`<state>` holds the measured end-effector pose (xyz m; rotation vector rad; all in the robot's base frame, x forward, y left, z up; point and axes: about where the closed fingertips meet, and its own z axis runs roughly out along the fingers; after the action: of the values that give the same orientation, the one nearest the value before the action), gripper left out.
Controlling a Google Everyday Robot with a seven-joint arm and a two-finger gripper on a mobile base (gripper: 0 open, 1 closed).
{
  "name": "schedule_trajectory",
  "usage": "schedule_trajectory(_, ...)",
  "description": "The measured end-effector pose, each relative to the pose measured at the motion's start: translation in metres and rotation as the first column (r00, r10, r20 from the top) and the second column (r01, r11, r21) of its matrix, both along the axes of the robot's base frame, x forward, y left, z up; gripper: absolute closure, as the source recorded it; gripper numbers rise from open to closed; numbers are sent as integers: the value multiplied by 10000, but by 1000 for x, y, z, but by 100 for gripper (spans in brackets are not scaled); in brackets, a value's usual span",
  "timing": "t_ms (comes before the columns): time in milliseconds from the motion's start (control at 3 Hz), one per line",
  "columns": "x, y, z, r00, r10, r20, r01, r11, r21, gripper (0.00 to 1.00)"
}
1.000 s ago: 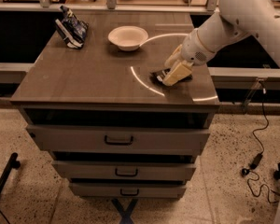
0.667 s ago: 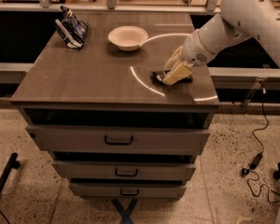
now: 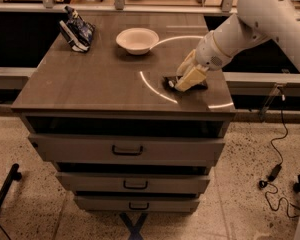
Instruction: Move rxbar chocolate near paper bowl
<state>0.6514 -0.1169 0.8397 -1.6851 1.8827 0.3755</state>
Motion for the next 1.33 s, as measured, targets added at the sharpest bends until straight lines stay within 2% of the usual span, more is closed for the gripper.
schedule_trajectory(333, 8, 4, 32, 9982, 145, 575, -175, 9984, 534, 100)
schedule_trajectory(667, 32, 20, 85, 9885, 50, 1508, -182, 9961, 864, 97)
schedule_trajectory(1000, 43, 31, 105, 9827, 80, 1850, -279, 9940, 1055, 75)
schedule_trajectory(1333, 44, 21, 94, 9792, 657, 1921, -643, 9978, -136, 51)
